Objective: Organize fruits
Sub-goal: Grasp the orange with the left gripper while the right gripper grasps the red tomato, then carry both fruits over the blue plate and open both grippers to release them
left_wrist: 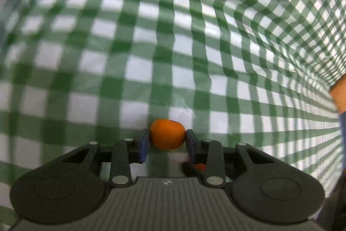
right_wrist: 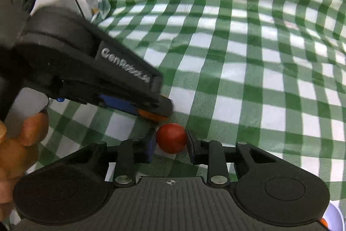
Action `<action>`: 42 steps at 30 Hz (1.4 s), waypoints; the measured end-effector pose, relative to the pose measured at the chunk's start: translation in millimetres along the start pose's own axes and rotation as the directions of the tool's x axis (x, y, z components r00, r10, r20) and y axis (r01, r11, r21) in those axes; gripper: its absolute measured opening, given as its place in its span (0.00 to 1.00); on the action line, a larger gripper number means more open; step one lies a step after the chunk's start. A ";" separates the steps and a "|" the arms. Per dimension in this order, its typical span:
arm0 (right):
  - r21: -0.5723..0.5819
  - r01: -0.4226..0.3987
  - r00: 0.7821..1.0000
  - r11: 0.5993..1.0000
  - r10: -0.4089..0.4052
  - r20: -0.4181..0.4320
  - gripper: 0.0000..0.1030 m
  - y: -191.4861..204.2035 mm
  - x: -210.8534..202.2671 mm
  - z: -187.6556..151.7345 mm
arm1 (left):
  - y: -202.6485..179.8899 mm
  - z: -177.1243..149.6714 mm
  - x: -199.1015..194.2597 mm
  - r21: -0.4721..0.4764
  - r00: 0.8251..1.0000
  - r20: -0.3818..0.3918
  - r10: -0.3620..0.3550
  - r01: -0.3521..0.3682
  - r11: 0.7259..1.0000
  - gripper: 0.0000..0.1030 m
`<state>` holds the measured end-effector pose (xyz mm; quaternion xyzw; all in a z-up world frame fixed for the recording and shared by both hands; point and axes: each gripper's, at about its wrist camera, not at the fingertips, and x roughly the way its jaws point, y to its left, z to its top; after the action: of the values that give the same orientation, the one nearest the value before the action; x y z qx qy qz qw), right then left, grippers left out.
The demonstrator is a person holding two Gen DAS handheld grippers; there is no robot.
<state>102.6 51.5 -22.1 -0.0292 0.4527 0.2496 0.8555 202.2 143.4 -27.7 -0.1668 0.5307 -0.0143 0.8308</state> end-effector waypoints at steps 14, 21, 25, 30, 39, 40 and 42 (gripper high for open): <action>0.027 0.049 0.999 0.998 -0.049 0.014 0.30 -14.6 -23.3 1.8 | -13.2 -8.8 -12.1 0.122 0.993 0.057 0.105 -0.111 0.986 0.38; 0.105 0.078 0.981 0.991 -0.095 0.170 0.30 -28.7 -82.0 -2.1 | -14.3 -39.5 -65.8 0.119 0.966 0.215 0.143 -0.171 0.978 0.38; 0.146 0.080 0.954 0.986 -0.118 0.275 0.30 -33.4 -130.2 -22.5 | -18.4 -72.9 -100.9 0.123 0.955 0.266 0.133 -0.170 0.978 0.38; 0.182 0.086 0.919 0.980 -0.148 0.365 0.30 -40.4 -181.8 -60.6 | -33.7 -129.4 -135.9 0.185 0.943 0.321 0.088 -0.153 0.971 0.38; 0.338 0.140 0.877 0.931 -0.275 0.393 0.30 -69.9 -208.0 -136.6 | -78.7 -198.8 -147.1 0.338 0.941 0.337 -0.017 -0.104 0.935 0.38; 0.359 0.160 0.875 0.920 -0.300 0.379 0.30 -74.4 -208.4 -140.8 | -81.6 -200.6 -146.5 0.344 0.941 0.339 -0.023 -0.101 0.933 0.38; 0.381 0.178 0.873 0.907 -0.324 0.364 0.30 -81.3 -214.6 -144.7 | -83.0 -200.4 -143.4 0.335 0.945 0.326 -0.040 -0.076 0.939 0.38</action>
<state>-70.4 -145.4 47.8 0.1115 0.2862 0.0543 0.9501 -25.3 41.4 46.0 -0.0147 0.3760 -0.0710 0.9238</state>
